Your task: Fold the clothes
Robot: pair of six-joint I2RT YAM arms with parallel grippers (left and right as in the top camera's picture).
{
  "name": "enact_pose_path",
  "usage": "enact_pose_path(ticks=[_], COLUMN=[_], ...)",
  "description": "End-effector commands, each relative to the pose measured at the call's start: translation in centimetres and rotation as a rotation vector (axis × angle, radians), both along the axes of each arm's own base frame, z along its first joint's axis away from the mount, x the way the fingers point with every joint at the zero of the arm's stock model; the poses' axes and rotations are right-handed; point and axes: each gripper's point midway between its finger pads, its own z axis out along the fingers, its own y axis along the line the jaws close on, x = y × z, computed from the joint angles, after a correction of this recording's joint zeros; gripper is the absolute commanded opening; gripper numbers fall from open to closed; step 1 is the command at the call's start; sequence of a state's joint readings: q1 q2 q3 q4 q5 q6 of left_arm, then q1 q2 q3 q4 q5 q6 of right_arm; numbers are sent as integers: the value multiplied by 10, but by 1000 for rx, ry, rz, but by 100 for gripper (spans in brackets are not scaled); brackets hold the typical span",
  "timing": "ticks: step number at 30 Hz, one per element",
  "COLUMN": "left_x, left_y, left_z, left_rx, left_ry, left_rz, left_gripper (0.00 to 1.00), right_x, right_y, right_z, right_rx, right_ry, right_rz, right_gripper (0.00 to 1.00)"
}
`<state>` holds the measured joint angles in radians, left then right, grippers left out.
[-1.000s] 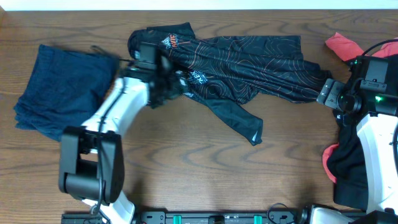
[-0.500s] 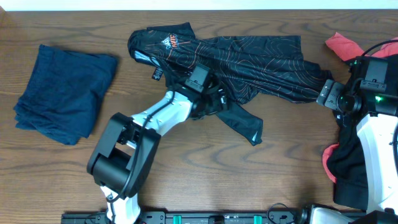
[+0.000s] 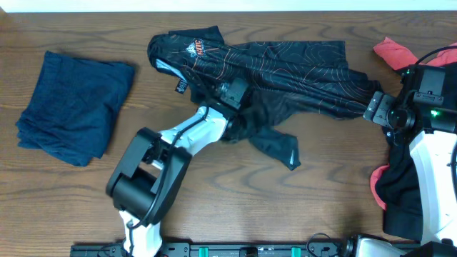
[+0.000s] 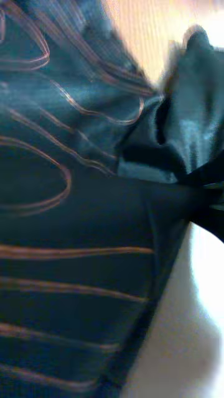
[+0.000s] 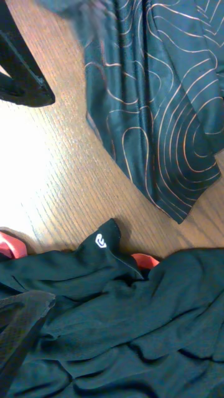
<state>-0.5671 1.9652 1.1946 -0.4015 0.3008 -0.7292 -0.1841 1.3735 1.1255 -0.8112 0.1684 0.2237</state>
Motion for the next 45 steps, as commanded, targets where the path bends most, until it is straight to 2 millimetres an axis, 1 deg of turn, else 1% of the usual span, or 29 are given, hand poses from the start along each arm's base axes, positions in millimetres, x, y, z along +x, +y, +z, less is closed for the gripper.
enact_pose_path(ticks=[1,3,5,6,8,9,11,13,15,17,24,27,30,35,39,42,45], left_x=[-19,-26,-26,-26,-30,-34,-44,-53,-57,-57,-48,-48,-48,-48,-48,-48,-48], left_y=[36,60,89,101,121,128,143,152,154,153,150,150,150,150,150,150,150], left_z=[10,24,41,48,60,64,69,71,70,70,70,70,70,70,70,70,70], left_rx=[84,129,179,194,204,210,223,235,242,242,229,229,229,229,229,229,229], left_ry=[67,86,78,72,79,96,140,182,203,202,162,163,163,163,163,163,163], left_rz=[-12,-10,13,21,34,48,78,95,97,94,96,96,96,96,96,96,96], left_gripper=[6,6,7,9,21,25,26,27,27,27,29,29,30,29,30,30,30], right_x=[0,0,-1,-2,-4,-6,-11,-15,-18,-23,-37,-43,-43,-41,-35,-31,-30], right_y=[-2,-2,0,4,12,13,15,16,17,18,22,23,23,22,15,14,12], right_z=[6,6,3,0,-6,-9,-16,-24,-33,-44,-95,-117,-133,-151,-161,-171,-179], right_rx=[-5,-4,9,28,70,79,89,97,108,126,180,207,230,251,231,230,219], right_ry=[-17,-15,-3,5,28,41,78,110,139,172,255,264,232,158,80,32,28], right_rz=[-2,-2,4,13,33,36,35,34,30,13,-70,-141,-213,-289,-332,-329,-332], right_gripper=[93,92,90,90,89,89,89,89,89,89,89,89,88,82,76,72,70])
